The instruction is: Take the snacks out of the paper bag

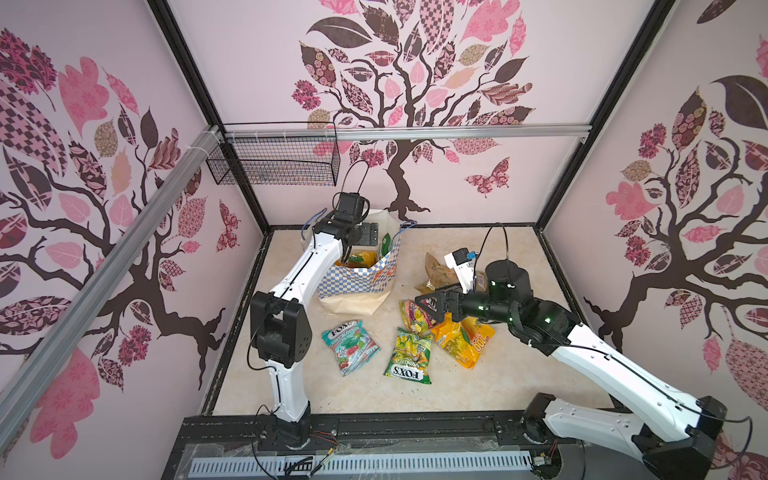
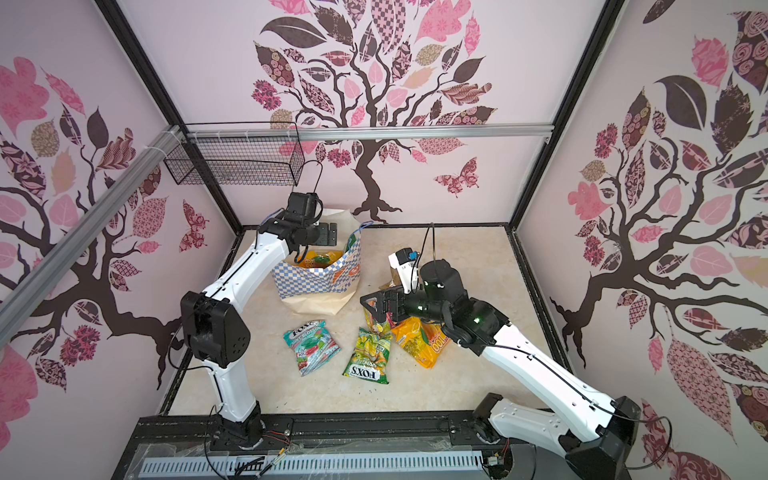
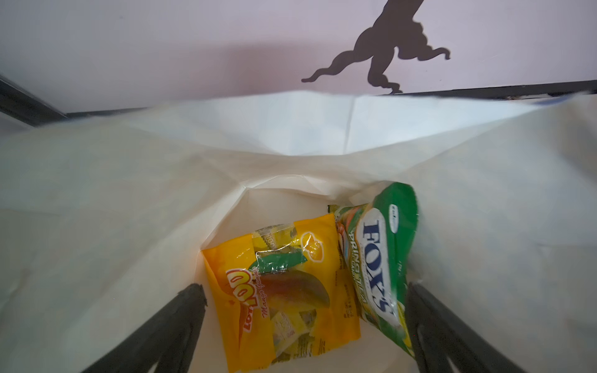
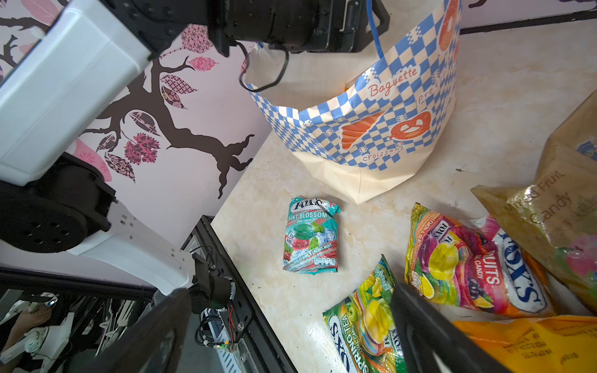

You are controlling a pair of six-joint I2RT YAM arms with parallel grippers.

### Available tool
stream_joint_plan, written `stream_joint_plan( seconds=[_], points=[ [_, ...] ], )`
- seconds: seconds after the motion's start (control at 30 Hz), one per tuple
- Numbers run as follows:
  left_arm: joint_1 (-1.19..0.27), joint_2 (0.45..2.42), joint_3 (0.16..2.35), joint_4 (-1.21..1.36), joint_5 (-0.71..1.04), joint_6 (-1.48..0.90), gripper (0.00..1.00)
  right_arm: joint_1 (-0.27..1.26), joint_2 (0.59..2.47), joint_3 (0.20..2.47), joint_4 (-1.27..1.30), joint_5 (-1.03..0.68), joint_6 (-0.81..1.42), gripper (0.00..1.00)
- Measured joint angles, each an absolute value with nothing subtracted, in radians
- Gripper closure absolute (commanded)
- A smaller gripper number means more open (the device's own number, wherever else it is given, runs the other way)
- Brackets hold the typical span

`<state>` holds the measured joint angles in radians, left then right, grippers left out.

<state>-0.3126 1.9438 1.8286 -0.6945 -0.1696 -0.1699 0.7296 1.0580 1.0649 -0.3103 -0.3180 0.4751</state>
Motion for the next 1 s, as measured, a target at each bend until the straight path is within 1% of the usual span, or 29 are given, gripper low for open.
stream_joint_plan(
  seconds=[0.13, 0.43, 0.7, 0.9, 1.0],
  points=[
    [-0.308, 2.032, 1.784, -0.630, -0.154, -0.162, 0.02, 0.730, 1.058, 1.065, -0.311, -0.318, 0.475, 0.00],
    [-0.305, 2.218, 1.784, -0.480, -0.152, -0.149, 0.02, 0.730, 1.055, 1.065, -0.319, -0.311, 0.474, 0.00],
    [-0.295, 2.281, 1.792, -0.405, -0.149, -0.179, 0.04, 0.730, 1.055, 1.065, -0.329, -0.311, 0.472, 0.00],
    [-0.286, 2.383, 1.943, -0.464, -0.112, -0.201, 0.18, 0.730, 1.055, 1.065, -0.329, -0.311, 0.473, 0.01],
    [-0.281, 2.437, 2.036, -0.513, -0.079, -0.212, 0.32, 0.730, 1.055, 1.065, -0.329, -0.311, 0.473, 0.01]
  ],
)
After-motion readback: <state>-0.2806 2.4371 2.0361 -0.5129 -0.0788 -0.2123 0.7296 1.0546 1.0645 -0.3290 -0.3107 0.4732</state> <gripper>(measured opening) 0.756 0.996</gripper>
